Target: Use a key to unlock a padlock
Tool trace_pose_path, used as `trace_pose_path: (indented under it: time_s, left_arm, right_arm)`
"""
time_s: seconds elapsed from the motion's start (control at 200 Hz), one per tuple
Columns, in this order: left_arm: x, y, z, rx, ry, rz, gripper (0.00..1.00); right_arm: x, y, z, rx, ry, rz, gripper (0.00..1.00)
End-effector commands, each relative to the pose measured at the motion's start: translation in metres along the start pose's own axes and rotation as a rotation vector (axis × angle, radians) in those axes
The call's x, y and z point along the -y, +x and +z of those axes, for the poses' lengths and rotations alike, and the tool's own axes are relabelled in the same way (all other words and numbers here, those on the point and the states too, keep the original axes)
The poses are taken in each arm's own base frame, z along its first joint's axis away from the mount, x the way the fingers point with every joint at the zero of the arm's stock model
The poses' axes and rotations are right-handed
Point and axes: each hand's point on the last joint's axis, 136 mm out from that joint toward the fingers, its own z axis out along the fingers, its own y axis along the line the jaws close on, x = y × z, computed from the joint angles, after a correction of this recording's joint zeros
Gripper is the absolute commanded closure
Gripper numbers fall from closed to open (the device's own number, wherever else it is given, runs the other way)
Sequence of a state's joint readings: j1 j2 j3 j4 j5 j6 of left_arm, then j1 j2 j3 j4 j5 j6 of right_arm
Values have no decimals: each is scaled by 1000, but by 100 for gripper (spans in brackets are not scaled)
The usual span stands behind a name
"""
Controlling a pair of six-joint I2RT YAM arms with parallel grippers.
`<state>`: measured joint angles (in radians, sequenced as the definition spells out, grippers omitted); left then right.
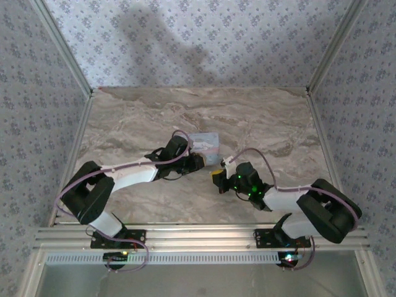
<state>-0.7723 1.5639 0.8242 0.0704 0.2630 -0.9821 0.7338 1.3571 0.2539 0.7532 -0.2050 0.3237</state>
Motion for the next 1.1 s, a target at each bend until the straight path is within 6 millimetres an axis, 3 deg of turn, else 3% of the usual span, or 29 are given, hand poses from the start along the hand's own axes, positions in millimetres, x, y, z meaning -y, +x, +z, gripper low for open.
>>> trace_pose_path:
  time_s: [0.0, 0.445, 1.099]
  left_arm:
    - [37, -19, -17, 48, 105, 12, 81]
    - [39, -18, -20, 43, 115, 5, 82]
    - [38, -16, -19, 30, 113, 5, 82]
  right_arm:
    - [-1, -4, 1, 42, -16, 4, 100]
    - [9, -10, 4, 86, -32, 54, 100]
    - [5, -17, 12, 106, -92, 77, 100]
